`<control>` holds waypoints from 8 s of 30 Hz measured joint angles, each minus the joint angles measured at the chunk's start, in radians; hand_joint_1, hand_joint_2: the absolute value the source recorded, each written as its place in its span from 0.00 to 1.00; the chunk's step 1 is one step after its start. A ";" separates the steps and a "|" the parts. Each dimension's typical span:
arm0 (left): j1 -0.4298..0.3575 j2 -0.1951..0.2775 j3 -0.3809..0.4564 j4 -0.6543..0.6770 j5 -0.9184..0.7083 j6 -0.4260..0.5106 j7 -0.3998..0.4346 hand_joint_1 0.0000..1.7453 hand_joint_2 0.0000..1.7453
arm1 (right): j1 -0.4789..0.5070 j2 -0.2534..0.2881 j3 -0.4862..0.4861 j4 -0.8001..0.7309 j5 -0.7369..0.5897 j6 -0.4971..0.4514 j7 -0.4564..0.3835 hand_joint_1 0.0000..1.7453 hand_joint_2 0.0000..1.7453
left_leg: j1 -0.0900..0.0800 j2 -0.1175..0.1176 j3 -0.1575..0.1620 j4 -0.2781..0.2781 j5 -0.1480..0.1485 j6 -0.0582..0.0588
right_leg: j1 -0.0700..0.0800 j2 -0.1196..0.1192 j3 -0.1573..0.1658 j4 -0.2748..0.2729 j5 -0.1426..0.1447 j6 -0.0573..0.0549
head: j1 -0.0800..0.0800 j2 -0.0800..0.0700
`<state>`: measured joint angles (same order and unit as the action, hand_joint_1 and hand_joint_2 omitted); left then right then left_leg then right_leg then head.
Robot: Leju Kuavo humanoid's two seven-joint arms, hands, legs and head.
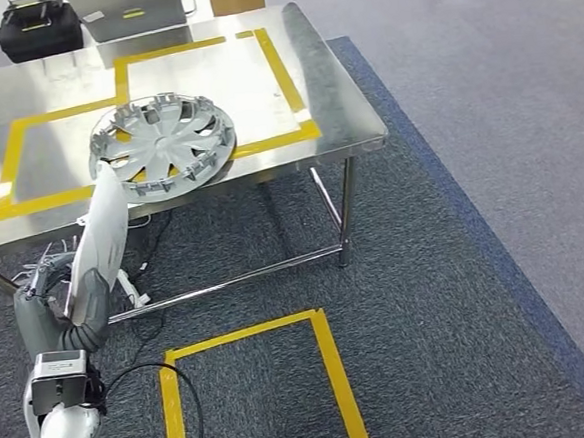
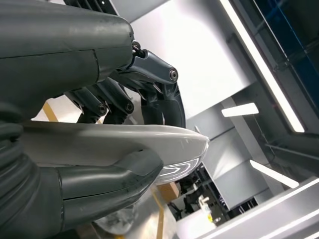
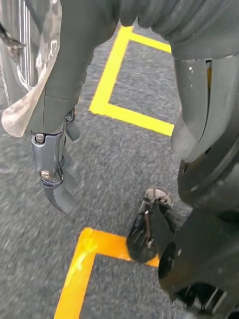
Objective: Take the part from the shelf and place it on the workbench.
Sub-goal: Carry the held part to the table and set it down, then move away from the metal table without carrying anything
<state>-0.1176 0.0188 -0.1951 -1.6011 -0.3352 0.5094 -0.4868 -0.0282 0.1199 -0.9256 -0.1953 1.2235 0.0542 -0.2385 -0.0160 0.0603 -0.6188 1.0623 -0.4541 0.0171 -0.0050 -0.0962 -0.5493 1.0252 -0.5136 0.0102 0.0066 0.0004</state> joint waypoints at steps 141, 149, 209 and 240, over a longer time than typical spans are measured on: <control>-0.678 0.276 -0.375 0.868 -0.624 -0.473 0.120 1.00 1.00 | -0.015 -0.030 0.012 0.002 0.087 -0.012 0.018 0.00 1.00 | 0.021 -0.064 0.012 -0.036 -0.005 -0.017 | -0.003 0.101 -0.057 -0.004 0.044 0.010 | 0.009 -0.001; -0.688 0.239 -0.408 0.946 -0.583 -0.439 0.104 0.00 0.25 | -0.010 -0.033 0.016 0.002 0.087 -0.015 0.023 0.00 0.00 | 0.028 -0.063 -0.106 0.214 -0.098 -0.044 | -0.009 0.100 -0.050 -0.011 0.047 -0.010 | 0.004 -0.001; -0.042 -0.033 -0.011 0.050 0.245 -0.136 0.004 0.00 0.00 | -0.003 0.009 -0.019 0.002 0.051 -0.069 0.029 0.00 0.00 | 0.022 -0.060 -0.075 0.233 -0.152 -0.040 | -0.009 0.088 0.005 -0.034 0.025 -0.006 | 0.014 -0.001; -0.036 -0.009 -0.017 0.055 0.234 -0.199 0.020 0.00 0.00 | -0.004 0.008 -0.032 0.002 0.055 -0.068 0.031 0.00 0.00 | 0.023 -0.055 -0.076 0.238 -0.132 -0.039 | -0.004 0.088 0.018 -0.036 0.020 -0.010 | 0.015 -0.001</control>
<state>-0.1532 0.0102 -0.2125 -1.5457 -0.1017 0.3101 -0.4669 -0.0325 0.1278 -0.9579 -0.1934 1.2787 -0.0137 -0.2071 0.0074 0.0049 -0.6945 1.3000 -0.5861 -0.0215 -0.0087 -0.0084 -0.5312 0.9888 -0.4937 -0.0002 0.0216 -0.0004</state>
